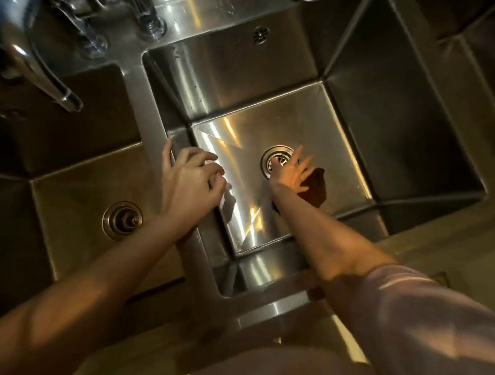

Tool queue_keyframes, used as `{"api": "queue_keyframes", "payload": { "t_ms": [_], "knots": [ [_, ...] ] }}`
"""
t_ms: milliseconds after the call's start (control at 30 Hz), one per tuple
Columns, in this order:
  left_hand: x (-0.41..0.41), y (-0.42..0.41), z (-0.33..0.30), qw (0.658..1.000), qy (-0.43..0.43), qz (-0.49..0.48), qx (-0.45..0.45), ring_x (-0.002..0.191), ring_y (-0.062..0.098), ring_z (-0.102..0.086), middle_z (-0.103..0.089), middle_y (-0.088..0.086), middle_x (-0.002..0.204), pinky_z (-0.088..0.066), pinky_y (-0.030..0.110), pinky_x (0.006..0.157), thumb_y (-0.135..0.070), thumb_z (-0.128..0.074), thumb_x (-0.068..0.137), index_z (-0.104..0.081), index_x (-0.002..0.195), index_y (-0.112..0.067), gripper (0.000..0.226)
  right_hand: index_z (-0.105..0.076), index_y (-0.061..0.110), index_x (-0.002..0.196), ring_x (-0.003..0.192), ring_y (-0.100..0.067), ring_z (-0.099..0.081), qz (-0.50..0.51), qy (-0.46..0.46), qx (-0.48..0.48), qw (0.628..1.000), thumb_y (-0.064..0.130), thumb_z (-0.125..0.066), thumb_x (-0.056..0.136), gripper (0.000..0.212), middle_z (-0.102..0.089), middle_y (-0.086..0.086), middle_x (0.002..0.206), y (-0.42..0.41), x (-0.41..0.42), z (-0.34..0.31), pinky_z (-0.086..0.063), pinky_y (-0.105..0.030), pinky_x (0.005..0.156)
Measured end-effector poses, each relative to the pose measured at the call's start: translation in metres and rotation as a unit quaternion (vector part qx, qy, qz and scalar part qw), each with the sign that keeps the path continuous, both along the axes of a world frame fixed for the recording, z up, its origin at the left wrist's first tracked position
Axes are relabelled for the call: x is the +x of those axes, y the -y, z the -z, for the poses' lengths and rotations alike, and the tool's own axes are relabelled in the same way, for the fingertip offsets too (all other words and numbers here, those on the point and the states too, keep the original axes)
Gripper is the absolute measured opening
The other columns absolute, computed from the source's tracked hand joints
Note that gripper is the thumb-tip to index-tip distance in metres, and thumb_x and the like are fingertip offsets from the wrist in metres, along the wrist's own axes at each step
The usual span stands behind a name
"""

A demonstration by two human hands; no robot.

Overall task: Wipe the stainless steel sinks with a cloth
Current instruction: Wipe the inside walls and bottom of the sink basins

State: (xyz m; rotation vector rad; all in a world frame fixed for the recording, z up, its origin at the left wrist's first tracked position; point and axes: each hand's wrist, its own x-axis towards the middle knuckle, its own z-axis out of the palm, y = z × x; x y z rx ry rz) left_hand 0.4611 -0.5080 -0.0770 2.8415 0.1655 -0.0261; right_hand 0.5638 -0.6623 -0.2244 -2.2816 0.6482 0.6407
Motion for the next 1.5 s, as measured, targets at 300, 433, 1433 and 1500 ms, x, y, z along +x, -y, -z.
{"api": "queue_keyframes", "payload": {
  "t_ms": [300, 433, 1433, 1500],
  "knots": [
    [0.039, -0.054, -0.01, 0.957, 0.031, 0.284, 0.058, 0.111, 0.028, -0.058, -0.069, 0.006, 0.11, -0.018, 0.055, 0.115, -0.025, -0.048, 0.09, -0.074, 0.099, -0.01, 0.031, -0.006, 0.031, 0.154, 0.148, -0.032, 0.01, 0.088, 0.02, -0.064, 0.994, 0.039, -0.044, 0.099, 0.067, 0.006, -0.004, 0.162, -0.002, -0.019, 0.041, -0.007, -0.062, 0.115],
    [0.044, -0.06, 0.003, 0.932, 0.01, 0.357, 0.059, 0.113, 0.026, -0.059, -0.069, 0.005, 0.111, -0.018, 0.054, 0.115, -0.029, -0.043, 0.091, -0.073, 0.103, -0.011, 0.037, -0.01, 0.028, 0.154, 0.148, -0.034, 0.008, 0.068, 0.003, -0.114, 0.991, 0.034, -0.039, 0.101, 0.06, 0.004, -0.006, 0.162, 0.011, -0.019, 0.068, -0.002, -0.06, 0.117],
    [0.051, -0.062, 0.01, 0.936, -0.059, 0.344, 0.048, 0.123, 0.022, -0.05, -0.064, 0.0, 0.12, -0.024, 0.054, 0.112, -0.035, -0.04, 0.091, -0.07, 0.107, -0.019, 0.037, -0.02, 0.032, 0.152, 0.146, -0.044, 0.004, 0.17, -0.012, -0.177, 0.969, 0.038, -0.022, 0.105, 0.048, -0.007, -0.01, 0.161, 0.013, -0.03, 0.089, 0.003, -0.057, 0.117],
    [0.051, -0.061, 0.009, 0.936, -0.067, 0.342, 0.051, 0.124, 0.022, -0.049, -0.064, 0.001, 0.12, -0.024, 0.053, 0.113, -0.036, -0.04, 0.091, -0.07, 0.107, -0.018, 0.038, -0.016, 0.033, 0.152, 0.146, -0.044, 0.006, 0.155, -0.026, -0.184, 0.97, 0.042, -0.015, 0.104, 0.048, -0.006, -0.009, 0.162, 0.001, -0.051, 0.095, 0.005, -0.056, 0.117]
  ]
}}
